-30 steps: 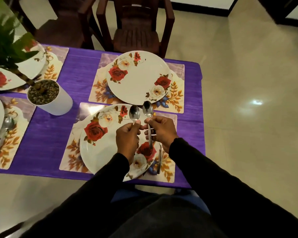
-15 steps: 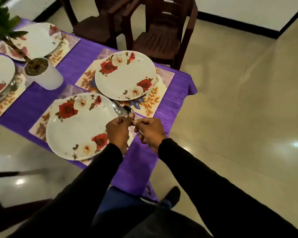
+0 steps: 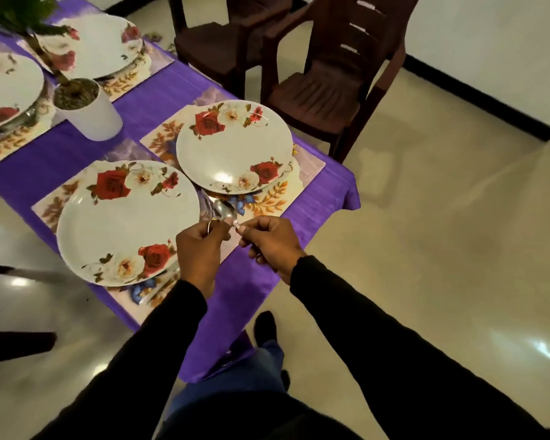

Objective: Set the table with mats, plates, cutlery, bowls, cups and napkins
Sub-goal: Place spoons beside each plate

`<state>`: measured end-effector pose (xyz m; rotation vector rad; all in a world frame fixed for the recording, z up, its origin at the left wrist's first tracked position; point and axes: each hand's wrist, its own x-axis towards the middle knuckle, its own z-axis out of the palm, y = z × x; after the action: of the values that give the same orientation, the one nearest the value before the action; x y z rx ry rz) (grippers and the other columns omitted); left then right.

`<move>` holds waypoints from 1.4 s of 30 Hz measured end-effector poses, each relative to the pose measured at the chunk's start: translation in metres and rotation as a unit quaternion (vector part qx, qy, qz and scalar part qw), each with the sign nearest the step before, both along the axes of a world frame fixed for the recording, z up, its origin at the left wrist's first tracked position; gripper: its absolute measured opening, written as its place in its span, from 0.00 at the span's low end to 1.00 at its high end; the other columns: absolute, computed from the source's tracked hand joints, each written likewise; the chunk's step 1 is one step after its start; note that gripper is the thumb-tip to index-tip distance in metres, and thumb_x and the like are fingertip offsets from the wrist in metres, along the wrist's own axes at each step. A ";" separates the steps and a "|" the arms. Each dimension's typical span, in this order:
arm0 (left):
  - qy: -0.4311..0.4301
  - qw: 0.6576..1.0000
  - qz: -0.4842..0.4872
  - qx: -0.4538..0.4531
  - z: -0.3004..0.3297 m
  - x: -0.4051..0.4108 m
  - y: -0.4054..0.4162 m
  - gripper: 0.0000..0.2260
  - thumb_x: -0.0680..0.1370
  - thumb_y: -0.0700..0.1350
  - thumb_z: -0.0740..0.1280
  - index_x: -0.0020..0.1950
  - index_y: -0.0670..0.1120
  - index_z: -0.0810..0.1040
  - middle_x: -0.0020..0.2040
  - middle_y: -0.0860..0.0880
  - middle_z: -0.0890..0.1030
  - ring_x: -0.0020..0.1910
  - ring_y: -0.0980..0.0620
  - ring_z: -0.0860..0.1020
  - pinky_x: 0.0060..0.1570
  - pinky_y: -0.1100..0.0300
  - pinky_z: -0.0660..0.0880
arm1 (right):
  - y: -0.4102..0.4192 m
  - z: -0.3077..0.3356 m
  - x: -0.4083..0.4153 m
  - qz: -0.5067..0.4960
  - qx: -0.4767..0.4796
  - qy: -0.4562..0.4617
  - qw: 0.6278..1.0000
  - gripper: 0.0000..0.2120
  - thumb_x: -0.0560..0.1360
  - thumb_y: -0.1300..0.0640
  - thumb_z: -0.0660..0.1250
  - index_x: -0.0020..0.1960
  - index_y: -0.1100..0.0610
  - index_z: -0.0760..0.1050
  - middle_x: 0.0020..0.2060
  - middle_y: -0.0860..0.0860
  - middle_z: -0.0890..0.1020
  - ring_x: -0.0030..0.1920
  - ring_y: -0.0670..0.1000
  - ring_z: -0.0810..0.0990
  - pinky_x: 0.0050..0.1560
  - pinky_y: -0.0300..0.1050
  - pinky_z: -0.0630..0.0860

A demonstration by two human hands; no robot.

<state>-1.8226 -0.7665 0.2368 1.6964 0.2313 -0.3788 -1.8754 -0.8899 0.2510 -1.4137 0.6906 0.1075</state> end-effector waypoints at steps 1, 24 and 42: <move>0.008 1.000 0.005 -0.004 -0.003 0.001 -0.010 0.12 0.76 0.45 0.74 0.34 0.43 0.81 0.29 0.50 0.76 0.26 0.54 0.65 0.30 0.59 0.62 | -0.011 0.000 0.001 0.010 -0.011 0.009 1.000 0.06 0.78 0.60 0.69 0.51 0.63 0.81 0.35 0.54 0.83 0.25 0.44 0.74 0.25 0.36 0.69; 0.083 0.952 0.294 -0.025 -0.003 0.014 -0.196 0.07 0.78 0.42 0.72 0.40 0.45 0.82 0.34 0.49 0.81 0.21 0.62 0.69 0.28 0.62 0.65 | -0.209 -0.010 0.104 0.332 -0.049 0.025 0.942 0.06 0.76 0.68 0.68 0.52 0.65 0.81 0.35 0.55 0.82 0.27 0.47 0.76 0.29 0.38 0.73; 0.059 0.881 0.461 -0.089 -0.016 0.067 -0.247 0.12 0.76 0.38 0.69 0.33 0.44 0.83 0.31 0.50 0.83 0.28 0.57 0.77 0.33 0.59 0.72 | -0.232 -0.002 0.200 0.509 -0.121 -0.007 0.852 0.08 0.73 0.69 0.69 0.44 0.58 0.84 0.41 0.54 0.86 0.41 0.52 0.83 0.46 0.48 0.81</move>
<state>-1.7560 -1.0133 0.2210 1.2072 1.0139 0.2133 -1.6754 -1.1219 0.2486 -1.8994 -0.1400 0.8660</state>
